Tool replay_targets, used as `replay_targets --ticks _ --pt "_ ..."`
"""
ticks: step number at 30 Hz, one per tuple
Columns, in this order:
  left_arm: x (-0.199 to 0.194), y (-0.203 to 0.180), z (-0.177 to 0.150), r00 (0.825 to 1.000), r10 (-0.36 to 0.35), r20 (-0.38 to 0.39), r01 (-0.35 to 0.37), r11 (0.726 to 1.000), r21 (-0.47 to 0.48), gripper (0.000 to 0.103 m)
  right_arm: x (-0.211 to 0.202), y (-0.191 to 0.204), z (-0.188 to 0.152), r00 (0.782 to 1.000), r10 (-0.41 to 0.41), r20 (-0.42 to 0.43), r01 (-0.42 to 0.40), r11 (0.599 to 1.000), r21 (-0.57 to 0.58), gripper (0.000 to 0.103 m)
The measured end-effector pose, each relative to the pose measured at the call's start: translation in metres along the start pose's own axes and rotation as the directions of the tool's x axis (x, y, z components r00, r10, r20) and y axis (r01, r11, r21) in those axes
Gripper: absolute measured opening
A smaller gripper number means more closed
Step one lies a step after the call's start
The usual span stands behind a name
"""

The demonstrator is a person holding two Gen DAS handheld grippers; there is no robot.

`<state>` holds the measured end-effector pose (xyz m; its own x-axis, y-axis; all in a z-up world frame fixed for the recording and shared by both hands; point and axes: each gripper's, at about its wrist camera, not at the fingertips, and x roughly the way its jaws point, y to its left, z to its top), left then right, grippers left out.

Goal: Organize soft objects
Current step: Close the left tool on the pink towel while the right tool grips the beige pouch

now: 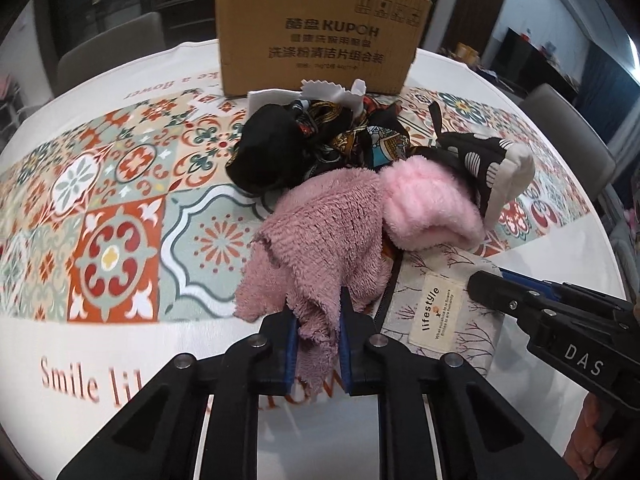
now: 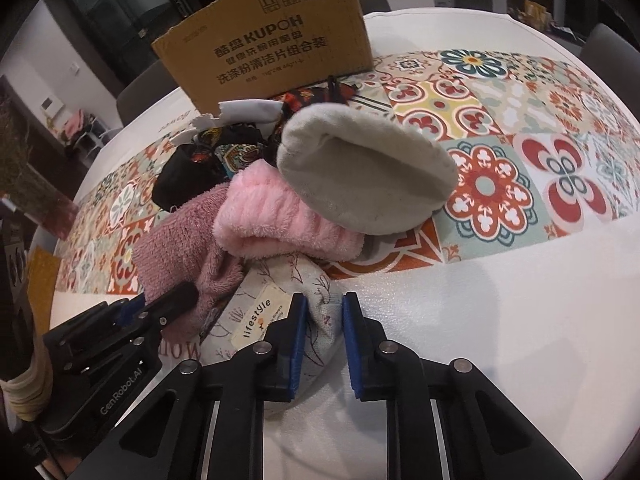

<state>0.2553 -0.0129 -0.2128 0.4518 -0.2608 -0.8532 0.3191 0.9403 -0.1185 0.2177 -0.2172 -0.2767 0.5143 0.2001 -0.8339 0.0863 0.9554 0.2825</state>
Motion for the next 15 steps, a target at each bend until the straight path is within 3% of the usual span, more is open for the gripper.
replay_targets --ticks 15 --pt "-0.061 -0.025 -0.005 0.989 0.096 0.114 -0.086 0.992 -0.090 0.016 -0.041 0.002 0.009 0.996 0.089 0.018 -0.085 0.984 -0.158 0.016"
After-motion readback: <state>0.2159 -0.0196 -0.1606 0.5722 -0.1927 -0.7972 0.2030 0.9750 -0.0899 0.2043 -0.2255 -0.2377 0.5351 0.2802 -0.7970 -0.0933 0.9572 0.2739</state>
